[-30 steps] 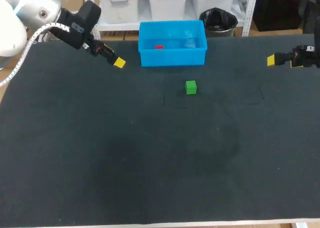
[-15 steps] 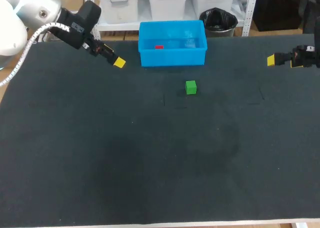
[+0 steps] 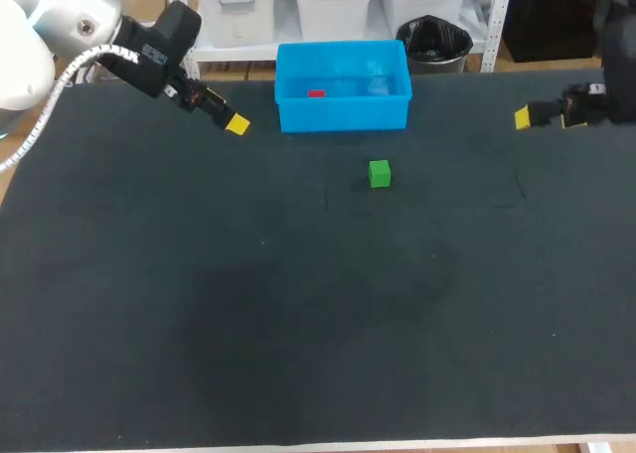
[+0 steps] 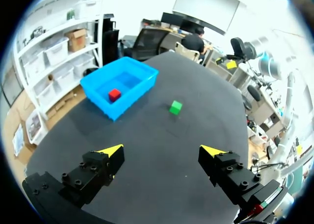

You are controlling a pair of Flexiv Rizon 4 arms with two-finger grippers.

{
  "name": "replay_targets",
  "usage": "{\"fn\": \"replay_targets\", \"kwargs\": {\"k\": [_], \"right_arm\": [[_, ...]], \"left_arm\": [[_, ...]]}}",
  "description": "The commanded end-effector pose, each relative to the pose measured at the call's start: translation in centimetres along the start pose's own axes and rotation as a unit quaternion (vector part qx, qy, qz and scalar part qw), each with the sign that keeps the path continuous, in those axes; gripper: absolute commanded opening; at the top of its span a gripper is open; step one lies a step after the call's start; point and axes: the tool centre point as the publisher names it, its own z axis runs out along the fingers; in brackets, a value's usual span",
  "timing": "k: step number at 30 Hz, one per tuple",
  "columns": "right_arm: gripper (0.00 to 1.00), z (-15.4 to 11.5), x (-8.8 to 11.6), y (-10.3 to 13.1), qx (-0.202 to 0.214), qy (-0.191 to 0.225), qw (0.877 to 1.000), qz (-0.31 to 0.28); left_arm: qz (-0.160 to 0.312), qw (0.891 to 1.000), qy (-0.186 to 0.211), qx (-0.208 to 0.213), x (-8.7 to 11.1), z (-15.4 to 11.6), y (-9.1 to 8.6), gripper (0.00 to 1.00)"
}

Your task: Use the left arm to pick the red cube and place it into the blue plastic box first, then use the right arm to grasp the green cube and put it into the same blue plastic box after the first action is fully finished.

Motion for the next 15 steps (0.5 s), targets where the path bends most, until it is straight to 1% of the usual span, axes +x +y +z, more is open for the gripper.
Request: {"fn": "replay_targets", "kwargs": {"k": [1,9,15], "right_arm": [[1.00,1.7,-1.5,0.2,-0.003,0.021,1.000,-0.001],[1.00,4.0,-2.7,2.4,0.002,0.069,0.998,-0.013],[1.00,5.7,-3.2,4.1,0.028,0.101,0.994,-0.011]], "left_arm": [[0.001,1.000,-0.002,0.001,0.1,0.0,0.1,1.00],[0.001,1.000,-0.002,0.001,0.1,0.0,0.1,1.00],[0.001,1.000,-0.002,0.001,0.1,0.0,0.1,1.00]]}}
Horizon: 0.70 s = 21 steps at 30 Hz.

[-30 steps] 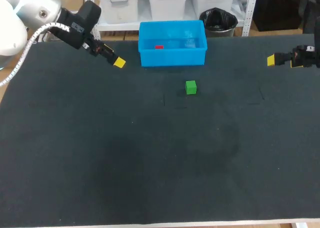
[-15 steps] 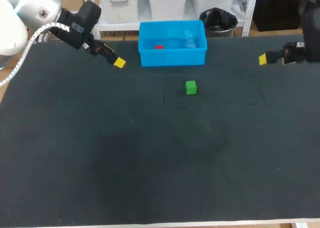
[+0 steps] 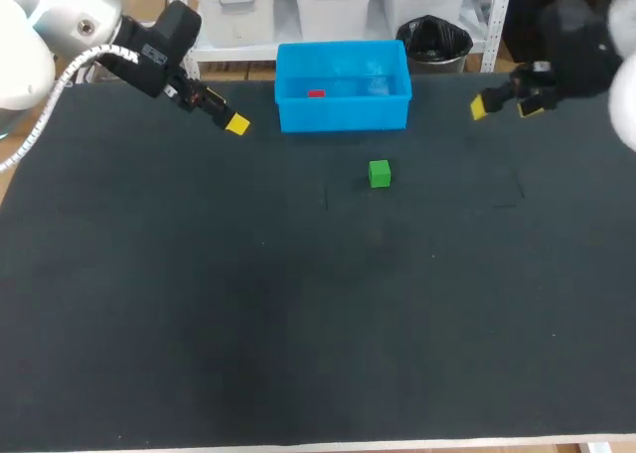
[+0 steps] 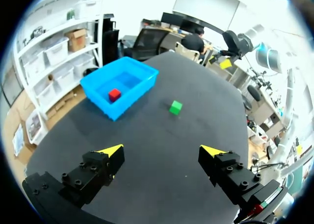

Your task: Use the left arm to pick the red cube and place it into the blue plastic box first, then use the right arm to grasp the green cube and put it into the same blue plastic box after the first action is fully finished.

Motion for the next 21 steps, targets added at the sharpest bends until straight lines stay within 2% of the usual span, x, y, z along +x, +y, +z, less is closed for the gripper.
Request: {"fn": "replay_targets", "kwargs": {"k": [1,12,21], "right_arm": [[1.00,1.5,-1.2,1.4,0.023,0.027,0.999,0.004],[1.00,3.8,-2.0,3.6,0.081,0.057,0.995,0.031],[1.00,5.3,-3.0,5.8,0.129,0.083,0.986,0.067]], "left_arm": [[0.001,1.000,-0.002,0.001,0.1,0.0,0.1,1.00],[0.001,1.000,-0.002,0.001,0.1,0.0,0.1,1.00],[0.001,1.000,-0.002,0.001,0.1,0.0,0.1,1.00]]}}
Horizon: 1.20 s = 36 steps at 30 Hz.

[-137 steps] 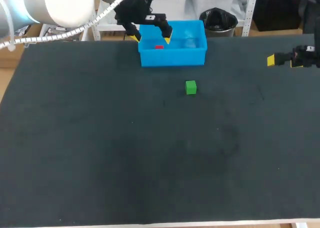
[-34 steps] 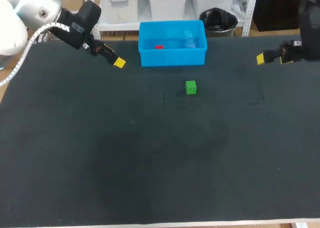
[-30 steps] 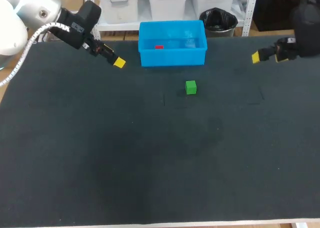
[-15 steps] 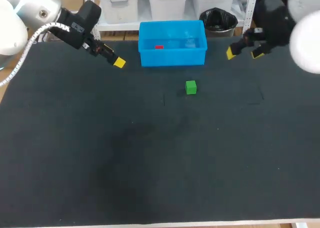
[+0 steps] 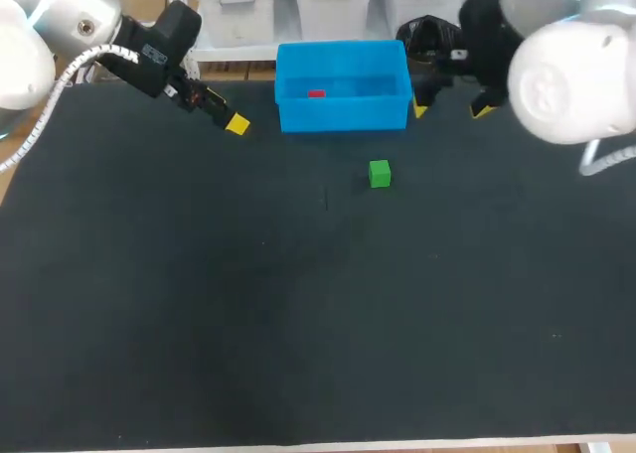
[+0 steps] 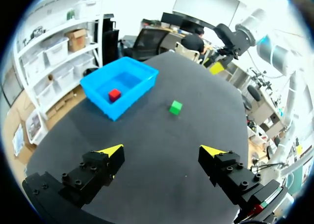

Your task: Use the left arm to pick the red cube and place it into the blue plastic box first, then use the right arm to grasp the green cube and put it into the same blue plastic box after the first action is fully finished.

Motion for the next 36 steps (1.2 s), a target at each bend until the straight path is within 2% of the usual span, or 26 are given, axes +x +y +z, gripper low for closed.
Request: {"fn": "replay_targets", "kwargs": {"k": [1,9,18,29,36], "right_arm": [[1.00,0.6,-0.9,1.6,0.053,0.015,0.998,0.010],[1.00,1.5,-1.7,3.7,0.087,0.063,0.994,0.013],[1.00,2.6,-2.1,4.5,0.109,0.099,0.989,0.031],[1.00,4.3,-1.6,4.5,0.103,0.107,0.988,0.047],[1.00,5.8,-0.6,4.2,0.101,0.110,0.987,0.052]], "left_arm": [[0.001,1.000,-0.002,0.001,0.1,0.0,0.1,1.00],[0.001,1.000,-0.002,0.001,0.1,0.0,0.1,1.00],[0.001,1.000,-0.002,0.001,0.1,0.0,0.1,1.00],[0.001,1.000,-0.002,0.001,0.1,0.0,0.1,1.00],[0.001,1.000,-0.002,0.001,0.1,0.0,0.1,1.00]]}}
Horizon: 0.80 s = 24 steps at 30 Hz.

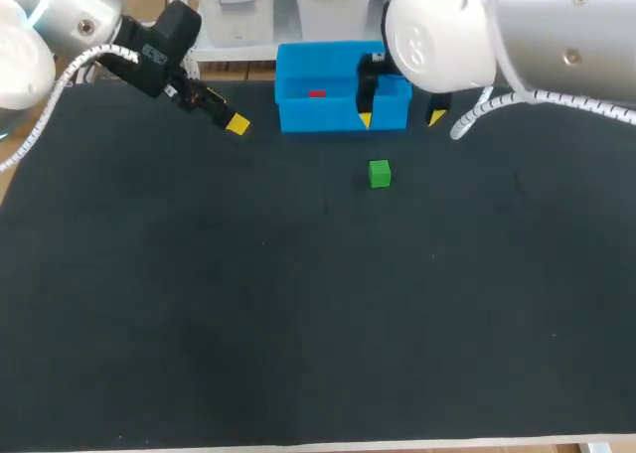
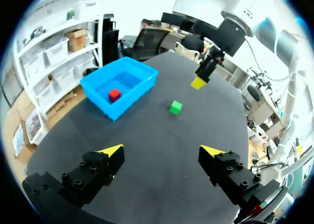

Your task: Use the left arm to pick the red cube and place it into the blue plastic box first, then use the right arm to grasp the green cube and put it into the same blue plastic box after the first action is fully finished.

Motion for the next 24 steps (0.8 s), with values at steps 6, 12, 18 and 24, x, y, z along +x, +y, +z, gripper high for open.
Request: {"fn": "replay_targets", "kwargs": {"k": [6,12,18,24], "right_arm": [[1.00,2.2,0.8,0.1,0.010,0.006,1.000,0.001],[1.00,3.4,1.1,0.4,0.027,0.022,0.999,-0.009],[1.00,4.5,0.9,0.9,0.030,0.024,0.999,-0.016],[1.00,5.9,0.8,1.2,0.031,0.022,0.999,-0.025]], "left_arm": [[0.001,1.000,-0.002,0.001,0.1,0.0,0.1,1.00],[0.001,1.000,-0.002,0.001,0.1,0.0,0.1,1.00],[0.001,1.000,-0.002,0.001,0.1,0.0,0.1,1.00],[0.001,1.000,-0.002,0.001,0.1,0.0,0.1,1.00]]}}
